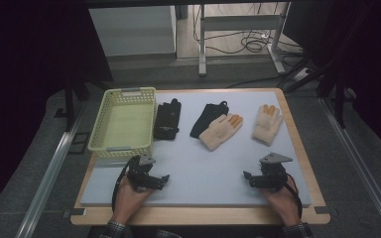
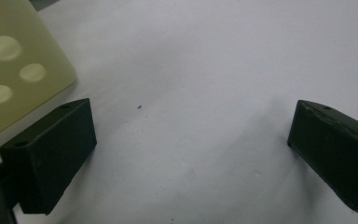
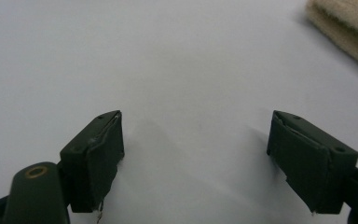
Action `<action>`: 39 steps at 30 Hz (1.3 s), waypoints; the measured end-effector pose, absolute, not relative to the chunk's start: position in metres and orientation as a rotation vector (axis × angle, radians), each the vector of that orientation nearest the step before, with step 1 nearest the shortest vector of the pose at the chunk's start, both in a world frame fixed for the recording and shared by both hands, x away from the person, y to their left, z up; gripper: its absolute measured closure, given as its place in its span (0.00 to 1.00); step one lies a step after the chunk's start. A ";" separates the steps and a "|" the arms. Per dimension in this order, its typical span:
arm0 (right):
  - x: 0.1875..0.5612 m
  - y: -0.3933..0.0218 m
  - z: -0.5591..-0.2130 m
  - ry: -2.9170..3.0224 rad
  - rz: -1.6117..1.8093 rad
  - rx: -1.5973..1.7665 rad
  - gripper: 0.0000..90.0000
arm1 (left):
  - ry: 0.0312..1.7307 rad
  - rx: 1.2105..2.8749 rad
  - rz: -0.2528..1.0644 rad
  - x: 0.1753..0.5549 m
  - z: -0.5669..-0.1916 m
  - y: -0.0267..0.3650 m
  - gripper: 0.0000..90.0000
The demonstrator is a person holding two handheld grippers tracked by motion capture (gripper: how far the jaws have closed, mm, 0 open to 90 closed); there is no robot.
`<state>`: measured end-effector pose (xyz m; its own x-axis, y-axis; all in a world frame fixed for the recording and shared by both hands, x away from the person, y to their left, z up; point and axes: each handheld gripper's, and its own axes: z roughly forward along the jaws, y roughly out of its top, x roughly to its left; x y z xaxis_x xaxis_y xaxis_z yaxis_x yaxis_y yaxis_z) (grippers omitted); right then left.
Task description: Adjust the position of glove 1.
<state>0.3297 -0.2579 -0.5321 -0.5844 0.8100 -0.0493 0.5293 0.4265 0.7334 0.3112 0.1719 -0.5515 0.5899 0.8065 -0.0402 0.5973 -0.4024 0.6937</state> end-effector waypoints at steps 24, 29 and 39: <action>0.330 -0.258 -0.532 2.290 0.967 1.140 0.20 | 1.108 2.139 0.396 0.311 -0.552 0.172 0.01; 0.331 -0.256 -0.529 2.295 0.971 1.141 0.31 | 1.110 2.135 0.396 0.311 -0.552 0.172 0.01; 0.353 -0.223 -0.513 2.393 1.089 1.070 0.54 | 1.111 2.134 0.397 0.311 -0.552 0.172 0.01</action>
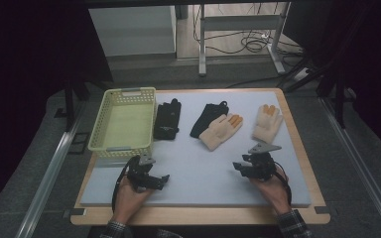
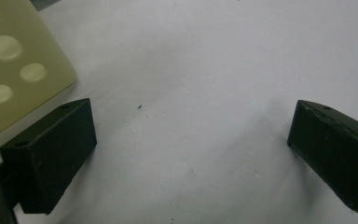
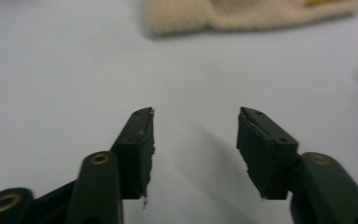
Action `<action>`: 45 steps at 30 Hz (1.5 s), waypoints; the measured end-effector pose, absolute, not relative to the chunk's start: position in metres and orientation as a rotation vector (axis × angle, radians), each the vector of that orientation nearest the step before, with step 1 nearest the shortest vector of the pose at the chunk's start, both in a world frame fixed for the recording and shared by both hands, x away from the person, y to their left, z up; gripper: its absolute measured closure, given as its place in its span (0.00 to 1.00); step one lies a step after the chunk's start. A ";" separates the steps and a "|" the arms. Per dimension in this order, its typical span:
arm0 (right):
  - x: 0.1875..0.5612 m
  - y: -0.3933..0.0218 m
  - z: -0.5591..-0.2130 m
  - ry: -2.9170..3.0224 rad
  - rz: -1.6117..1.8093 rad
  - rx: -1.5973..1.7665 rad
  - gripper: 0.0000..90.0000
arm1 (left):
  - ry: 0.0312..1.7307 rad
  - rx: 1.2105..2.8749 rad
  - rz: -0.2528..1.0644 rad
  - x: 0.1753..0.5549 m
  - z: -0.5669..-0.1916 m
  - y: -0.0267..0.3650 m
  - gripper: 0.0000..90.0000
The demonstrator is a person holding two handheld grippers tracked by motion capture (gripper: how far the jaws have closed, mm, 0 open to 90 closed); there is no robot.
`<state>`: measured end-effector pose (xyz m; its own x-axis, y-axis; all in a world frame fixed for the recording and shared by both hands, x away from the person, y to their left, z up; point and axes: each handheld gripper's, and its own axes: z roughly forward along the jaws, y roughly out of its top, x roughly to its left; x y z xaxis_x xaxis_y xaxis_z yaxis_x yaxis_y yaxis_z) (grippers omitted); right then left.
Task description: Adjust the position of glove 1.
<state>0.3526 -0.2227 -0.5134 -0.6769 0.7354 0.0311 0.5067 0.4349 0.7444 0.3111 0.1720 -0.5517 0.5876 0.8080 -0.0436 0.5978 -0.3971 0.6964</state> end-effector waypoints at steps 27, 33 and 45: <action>0.424 -0.136 -0.521 2.376 0.871 0.944 0.79 | 1.112 2.135 0.396 0.311 -0.552 0.172 0.01; 0.414 -0.160 -0.507 2.390 0.844 0.936 0.78 | 1.112 2.136 0.395 0.311 -0.552 0.172 0.01; 0.396 -0.212 -0.511 2.432 0.780 1.021 0.64 | 1.112 2.135 0.395 0.311 -0.552 0.172 0.01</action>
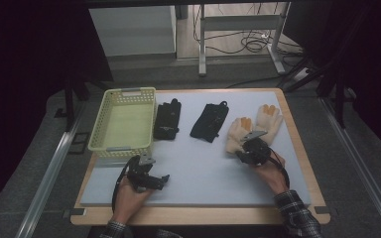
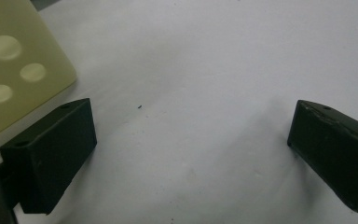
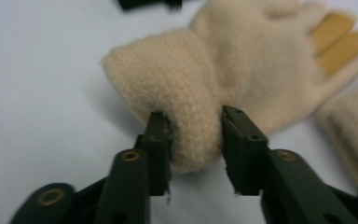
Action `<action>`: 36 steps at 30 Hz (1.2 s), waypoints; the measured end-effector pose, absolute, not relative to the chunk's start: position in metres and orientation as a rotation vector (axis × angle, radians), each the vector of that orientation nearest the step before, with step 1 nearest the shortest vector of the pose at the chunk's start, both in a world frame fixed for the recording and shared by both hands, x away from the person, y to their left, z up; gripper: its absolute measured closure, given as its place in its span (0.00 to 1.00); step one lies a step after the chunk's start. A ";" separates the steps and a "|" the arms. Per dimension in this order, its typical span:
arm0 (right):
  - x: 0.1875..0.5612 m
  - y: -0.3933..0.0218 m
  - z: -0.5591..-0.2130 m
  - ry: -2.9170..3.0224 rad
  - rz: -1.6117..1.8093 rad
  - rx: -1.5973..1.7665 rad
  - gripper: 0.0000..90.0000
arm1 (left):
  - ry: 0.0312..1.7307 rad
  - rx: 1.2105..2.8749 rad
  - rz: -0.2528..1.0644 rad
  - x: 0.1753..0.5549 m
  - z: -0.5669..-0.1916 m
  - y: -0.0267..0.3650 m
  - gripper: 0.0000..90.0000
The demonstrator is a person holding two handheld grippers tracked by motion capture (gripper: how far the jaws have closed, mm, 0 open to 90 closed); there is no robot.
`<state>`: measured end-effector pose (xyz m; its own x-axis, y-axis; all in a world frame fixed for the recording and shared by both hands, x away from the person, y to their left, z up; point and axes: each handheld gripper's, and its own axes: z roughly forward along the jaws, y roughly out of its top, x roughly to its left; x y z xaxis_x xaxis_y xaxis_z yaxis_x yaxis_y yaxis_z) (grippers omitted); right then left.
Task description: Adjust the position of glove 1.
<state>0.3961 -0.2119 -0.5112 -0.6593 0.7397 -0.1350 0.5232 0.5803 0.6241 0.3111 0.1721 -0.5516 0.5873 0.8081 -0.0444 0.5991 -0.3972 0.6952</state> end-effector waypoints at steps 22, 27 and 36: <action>0.441 -0.171 -0.486 2.408 1.028 1.106 0.38 | 1.111 2.136 0.395 0.311 -0.552 0.172 0.01; 0.463 -0.146 -0.492 2.408 0.986 1.092 0.37 | 1.111 2.135 0.395 0.311 -0.552 0.172 0.01; 0.501 -0.122 -0.500 2.390 0.933 1.111 0.32 | 1.111 2.136 0.395 0.311 -0.552 0.172 0.01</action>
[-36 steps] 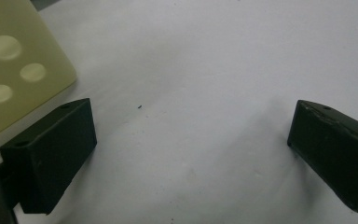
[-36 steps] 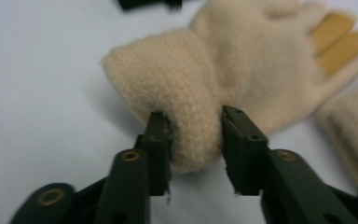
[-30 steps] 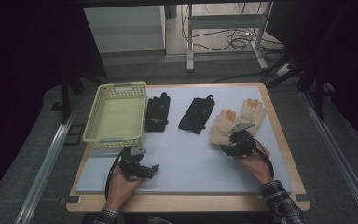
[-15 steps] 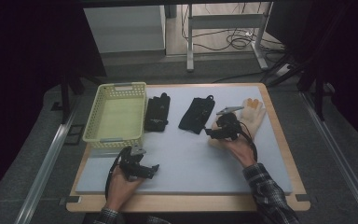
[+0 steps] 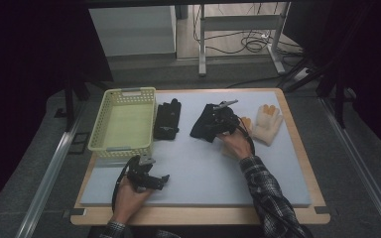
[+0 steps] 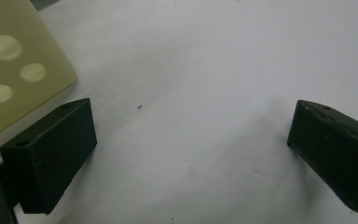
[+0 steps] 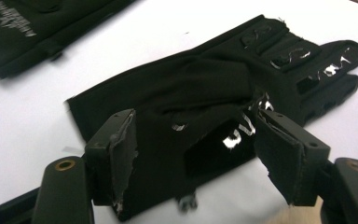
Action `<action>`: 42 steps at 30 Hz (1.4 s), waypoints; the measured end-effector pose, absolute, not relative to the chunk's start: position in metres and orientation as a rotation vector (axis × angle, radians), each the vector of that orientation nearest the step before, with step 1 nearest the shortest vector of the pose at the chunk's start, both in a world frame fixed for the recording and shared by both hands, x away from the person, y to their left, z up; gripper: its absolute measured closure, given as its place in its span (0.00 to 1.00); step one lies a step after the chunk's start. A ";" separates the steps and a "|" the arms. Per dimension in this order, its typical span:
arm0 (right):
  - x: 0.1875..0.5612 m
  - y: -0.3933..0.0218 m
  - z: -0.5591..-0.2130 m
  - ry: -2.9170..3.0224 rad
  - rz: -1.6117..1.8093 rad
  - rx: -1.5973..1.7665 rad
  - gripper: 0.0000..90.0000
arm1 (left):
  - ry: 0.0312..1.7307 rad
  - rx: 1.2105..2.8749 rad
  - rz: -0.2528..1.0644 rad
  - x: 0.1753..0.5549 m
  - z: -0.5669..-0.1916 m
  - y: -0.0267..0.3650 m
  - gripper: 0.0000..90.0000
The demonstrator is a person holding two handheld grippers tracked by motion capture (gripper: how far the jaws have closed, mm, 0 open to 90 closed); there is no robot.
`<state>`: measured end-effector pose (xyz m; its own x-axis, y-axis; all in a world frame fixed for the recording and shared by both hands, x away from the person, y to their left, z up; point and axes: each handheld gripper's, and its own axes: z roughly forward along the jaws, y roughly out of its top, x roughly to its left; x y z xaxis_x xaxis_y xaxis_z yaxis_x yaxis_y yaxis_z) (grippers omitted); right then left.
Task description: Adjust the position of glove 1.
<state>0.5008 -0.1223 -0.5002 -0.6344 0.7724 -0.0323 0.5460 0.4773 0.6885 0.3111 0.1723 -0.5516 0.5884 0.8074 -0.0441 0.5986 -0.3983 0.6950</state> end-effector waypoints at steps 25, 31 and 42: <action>0.518 -0.101 -0.513 2.468 0.854 1.165 0.92 | 1.107 2.143 0.394 0.311 -0.551 0.173 0.01; 0.510 -0.106 -0.504 2.473 0.889 1.114 0.92 | 1.105 2.148 0.394 0.311 -0.551 0.173 0.01; 0.466 -0.121 -0.470 2.537 1.015 1.004 0.92 | 1.105 2.150 0.395 0.311 -0.551 0.173 0.01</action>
